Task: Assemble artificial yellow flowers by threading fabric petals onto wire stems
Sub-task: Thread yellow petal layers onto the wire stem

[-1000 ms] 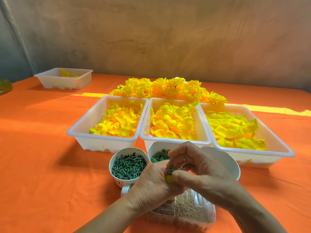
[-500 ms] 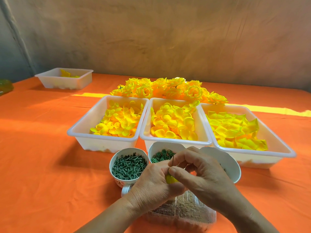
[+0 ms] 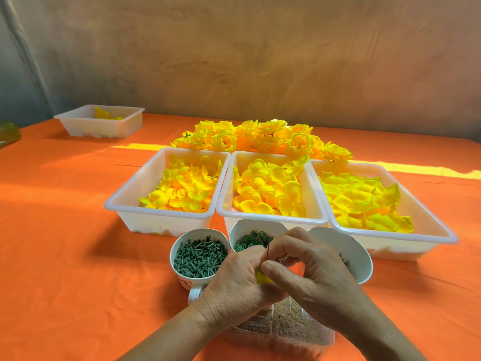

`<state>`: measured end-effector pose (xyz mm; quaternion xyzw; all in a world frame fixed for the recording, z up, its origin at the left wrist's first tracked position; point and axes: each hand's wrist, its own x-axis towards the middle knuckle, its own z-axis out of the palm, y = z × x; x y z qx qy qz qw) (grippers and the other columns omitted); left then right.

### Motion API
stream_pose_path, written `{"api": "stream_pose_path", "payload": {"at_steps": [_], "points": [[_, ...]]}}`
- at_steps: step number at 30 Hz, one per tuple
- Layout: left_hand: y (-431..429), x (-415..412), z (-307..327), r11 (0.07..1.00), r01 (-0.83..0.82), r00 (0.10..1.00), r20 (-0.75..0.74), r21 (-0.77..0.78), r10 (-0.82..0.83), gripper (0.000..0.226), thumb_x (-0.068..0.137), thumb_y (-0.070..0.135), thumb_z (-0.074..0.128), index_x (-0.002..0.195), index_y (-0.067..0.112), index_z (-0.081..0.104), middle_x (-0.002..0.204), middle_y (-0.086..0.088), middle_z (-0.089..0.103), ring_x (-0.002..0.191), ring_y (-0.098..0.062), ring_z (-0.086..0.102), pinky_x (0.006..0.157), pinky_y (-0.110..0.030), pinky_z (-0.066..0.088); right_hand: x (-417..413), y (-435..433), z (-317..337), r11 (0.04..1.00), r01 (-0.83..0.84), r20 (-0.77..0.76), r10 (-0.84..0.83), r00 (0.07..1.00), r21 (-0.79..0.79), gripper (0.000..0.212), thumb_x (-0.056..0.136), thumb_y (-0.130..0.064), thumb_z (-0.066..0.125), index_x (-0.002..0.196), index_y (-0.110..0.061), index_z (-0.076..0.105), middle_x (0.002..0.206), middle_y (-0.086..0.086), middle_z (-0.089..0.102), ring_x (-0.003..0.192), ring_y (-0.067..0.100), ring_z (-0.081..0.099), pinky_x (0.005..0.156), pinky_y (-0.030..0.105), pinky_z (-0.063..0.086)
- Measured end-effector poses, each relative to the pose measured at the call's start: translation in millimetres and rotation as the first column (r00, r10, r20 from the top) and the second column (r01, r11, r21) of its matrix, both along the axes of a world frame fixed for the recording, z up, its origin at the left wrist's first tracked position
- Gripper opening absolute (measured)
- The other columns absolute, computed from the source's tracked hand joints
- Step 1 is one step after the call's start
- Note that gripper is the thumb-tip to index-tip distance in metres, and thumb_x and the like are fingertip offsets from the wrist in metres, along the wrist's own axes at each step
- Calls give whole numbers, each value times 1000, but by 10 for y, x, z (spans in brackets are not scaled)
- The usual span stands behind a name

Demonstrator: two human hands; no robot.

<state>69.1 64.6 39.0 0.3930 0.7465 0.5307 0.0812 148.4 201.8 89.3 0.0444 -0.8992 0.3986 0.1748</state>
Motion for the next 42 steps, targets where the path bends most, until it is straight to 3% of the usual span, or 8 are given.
{"api": "stream_pose_path", "payload": {"at_steps": [4,8,15,19,23,27,37,42], "points": [[-9,39,55,999,-36,994,-103,-1,36,28,69,41,73,92,35,58,89,5,60,82,-9,62,71,-36,53,-8,-11,-29,999,0,-27,-2,1000,-46,2,76,-34,68,75,-34,66,95,-14,60,91,11,61,78,16,45],[-66,30,89,999,34,994,-108,13,-33,39,70,23,66,106,24,51,99,2,53,89,-12,55,72,-33,48,-11,-2,-58,998,-2,-39,-1,999,-64,3,76,-33,70,79,-34,69,103,-17,59,96,9,62,81,16,45],[-104,-65,67,962,139,935,289,234,-205,60,57,29,51,113,12,52,112,-23,61,108,-40,55,84,-57,45,-10,31,-117,997,-5,-21,3,1000,-76,10,79,-43,67,87,-38,70,111,-21,59,98,8,62,79,17,48],[-42,-155,23,949,49,879,437,311,-188,37,51,34,53,87,38,63,103,-8,60,100,-24,54,75,-35,40,-17,28,-152,992,-28,-34,24,999,-124,9,81,-41,68,87,-35,71,114,-21,60,104,8,63,77,14,49],[-46,-156,6,951,45,891,418,306,-176,31,59,36,52,89,32,60,113,-28,54,95,-26,51,73,-37,38,-26,17,-184,983,-52,-29,47,998,-178,6,80,-34,70,86,-34,72,114,-20,61,98,8,66,76,15,51],[-43,-163,-20,958,29,892,426,284,-153,29,62,27,50,88,31,62,97,-9,64,92,-25,56,72,-37,43,-19,26,-239,990,-31,-18,29,999,-138,6,81,-35,69,86,-33,71,120,-23,60,106,8,63,81,25,53],[-61,-54,59,958,15,911,392,287,-132,37,59,37,51,90,18,56,90,-10,57,83,-23,48,73,-44,37,7,10,-278,978,-48,18,52,998,-205,5,82,-29,71,82,-33,69,121,-22,59,93,9,67,76,16,50],[-49,-30,91,953,-12,907,405,304,-118,49,58,34,51,98,5,51,91,-21,57,84,-30,50,72,-51,39,12,53,-302,938,-72,41,91,995,-338,10,82,-26,75,91,-30,73,120,-15,64,94,12,68,82,27,54]]}}
